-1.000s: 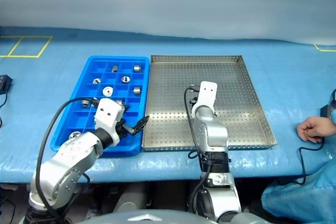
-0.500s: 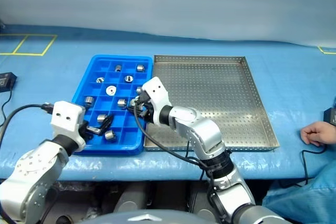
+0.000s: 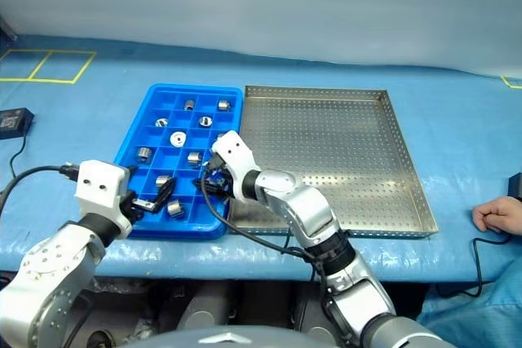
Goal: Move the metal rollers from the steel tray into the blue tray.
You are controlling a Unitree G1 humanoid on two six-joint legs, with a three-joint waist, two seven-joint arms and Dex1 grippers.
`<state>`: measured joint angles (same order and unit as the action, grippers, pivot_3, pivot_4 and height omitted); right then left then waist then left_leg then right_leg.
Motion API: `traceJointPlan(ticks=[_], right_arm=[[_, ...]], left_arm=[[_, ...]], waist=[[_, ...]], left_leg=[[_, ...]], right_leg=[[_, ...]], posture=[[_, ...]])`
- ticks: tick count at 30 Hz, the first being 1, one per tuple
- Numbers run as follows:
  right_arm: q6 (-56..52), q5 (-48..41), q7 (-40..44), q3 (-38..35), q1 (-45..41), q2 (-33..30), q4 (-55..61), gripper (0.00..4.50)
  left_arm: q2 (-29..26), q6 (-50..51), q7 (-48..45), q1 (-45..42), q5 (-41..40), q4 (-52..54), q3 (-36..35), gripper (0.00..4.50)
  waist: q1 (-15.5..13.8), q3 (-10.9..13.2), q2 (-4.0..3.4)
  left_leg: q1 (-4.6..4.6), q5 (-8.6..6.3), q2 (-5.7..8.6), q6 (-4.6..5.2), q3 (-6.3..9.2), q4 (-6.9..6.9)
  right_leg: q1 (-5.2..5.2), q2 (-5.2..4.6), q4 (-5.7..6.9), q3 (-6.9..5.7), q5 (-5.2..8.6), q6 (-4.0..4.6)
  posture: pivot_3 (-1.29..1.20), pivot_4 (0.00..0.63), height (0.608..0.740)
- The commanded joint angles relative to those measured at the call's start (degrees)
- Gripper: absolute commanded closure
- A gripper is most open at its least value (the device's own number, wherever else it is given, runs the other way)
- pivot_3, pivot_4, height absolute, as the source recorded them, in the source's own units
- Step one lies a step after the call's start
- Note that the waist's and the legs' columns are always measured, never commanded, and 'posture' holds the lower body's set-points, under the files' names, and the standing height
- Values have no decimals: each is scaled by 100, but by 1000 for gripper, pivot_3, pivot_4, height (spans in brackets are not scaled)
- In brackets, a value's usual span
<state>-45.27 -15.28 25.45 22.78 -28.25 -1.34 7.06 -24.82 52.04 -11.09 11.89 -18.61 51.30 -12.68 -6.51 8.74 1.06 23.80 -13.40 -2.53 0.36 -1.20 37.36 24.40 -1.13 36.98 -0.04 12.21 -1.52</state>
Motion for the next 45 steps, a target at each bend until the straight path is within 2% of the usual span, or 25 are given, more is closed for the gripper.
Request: traceJointPlan(ticks=[1, 7, 16, 18, 21, 30, 45], right_arm=[[248, 57, -162, -273, -76, 53, 261, 831], [499, 61, -228, -780, 95, -292, 719, 831], [457, -213, 354, -1318, 532, -1460, 1494, 831], [355, -255, 210, -1563, 598, -1504, 1409, 649], [316, -141, 107, -1628, 637, -1591, 1342, 24], [154, -91, -162, -1649, 755, -1599, 1331, 24], [134, 99, -461, -1641, 1077, -1688, 1485, 24]], left_arm=[[38, -36, 57, -92, 46, 151, 129, 244], [108, -226, 58, -396, 92, -51, 505, 244], [261, -666, -251, -1369, 76, -937, 1188, 244], [382, -977, -359, -1494, 9, -1192, 1159, 49], [449, -1108, -374, -1564, 37, -1500, 1072, 0], [349, -730, -577, -1523, -196, -1531, 1001, 0], [177, -891, -640, -1786, -24, -1841, 1059, 0]], waist=[[-8, 0, 0], [-85, 0, 0], [22, 0, 0], [104, 0, 0], [197, 0, 1], [378, 0, 1], [555, -1, 2]], left_leg=[[0, 0, 0, 0, 0, 0], [2, 0, 4, 0, -2, 0], [3, 0, 4, 0, -15, 1], [3, 0, 3, 1, -17, 1], [4, 0, 4, 1, -19, 1], [2, 0, 3, 2, -20, 2], [-2, -1, 2, 5, -43, 20]], right_leg=[[0, -1, 0, 0, 0, 0], [-1, -3, -5, 1, 0, 1], [-2, 1, -3, 1, 1, 3], [-2, 1, -4, 3, -1, 2], [-2, 0, -3, 4, -9, 4], [-2, 3, -1, 8, -18, 5], [-1, 6, 6, 36, -9, -9]], posture=[[341, 150, 740], [318, 150, 740], [219, 150, 740], [189, 150, 740], [163, 150, 740], [105, 150, 740], [30, 150, 740]])
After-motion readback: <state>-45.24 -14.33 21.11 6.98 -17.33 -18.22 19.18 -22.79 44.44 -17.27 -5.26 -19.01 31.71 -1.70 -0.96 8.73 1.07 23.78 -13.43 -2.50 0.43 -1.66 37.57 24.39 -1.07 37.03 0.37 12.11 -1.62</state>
